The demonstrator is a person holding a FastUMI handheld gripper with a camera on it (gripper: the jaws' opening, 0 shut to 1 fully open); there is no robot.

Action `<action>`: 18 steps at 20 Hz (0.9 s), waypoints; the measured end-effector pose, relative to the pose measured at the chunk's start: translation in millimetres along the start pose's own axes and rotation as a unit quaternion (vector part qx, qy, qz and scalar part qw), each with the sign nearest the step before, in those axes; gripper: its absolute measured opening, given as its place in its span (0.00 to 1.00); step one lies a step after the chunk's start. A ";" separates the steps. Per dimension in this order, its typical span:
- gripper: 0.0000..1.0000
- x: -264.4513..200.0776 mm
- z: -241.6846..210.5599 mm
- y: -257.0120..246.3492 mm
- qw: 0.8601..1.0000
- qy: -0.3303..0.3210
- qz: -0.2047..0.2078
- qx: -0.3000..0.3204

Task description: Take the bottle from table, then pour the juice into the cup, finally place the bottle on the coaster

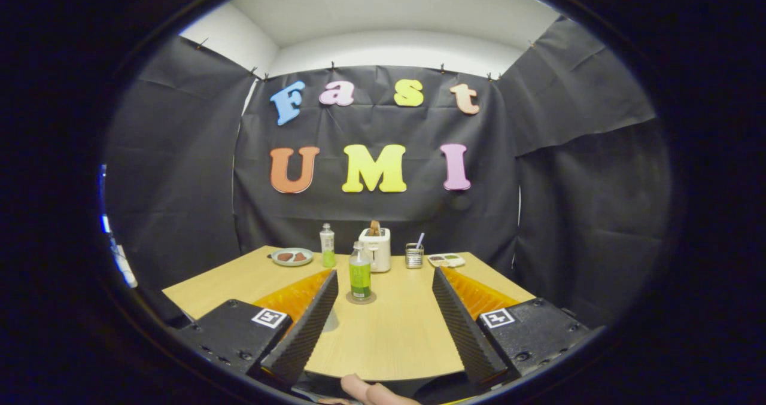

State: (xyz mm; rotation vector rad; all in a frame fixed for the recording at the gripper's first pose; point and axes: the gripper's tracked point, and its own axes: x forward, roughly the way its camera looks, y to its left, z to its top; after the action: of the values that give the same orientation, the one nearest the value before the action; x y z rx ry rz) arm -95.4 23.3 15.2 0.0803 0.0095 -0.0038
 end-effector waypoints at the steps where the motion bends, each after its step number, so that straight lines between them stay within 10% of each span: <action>1: 1.00 -1.6 -1.7 -0.2 1.000 0.005 0.001 0.004; 18: 1.00 2.9 -24.6 9.6 0.998 0.045 0.029 0.012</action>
State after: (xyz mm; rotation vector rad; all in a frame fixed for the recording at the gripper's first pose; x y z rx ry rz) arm -92.7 34.8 -8.6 0.1048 0.0979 0.0570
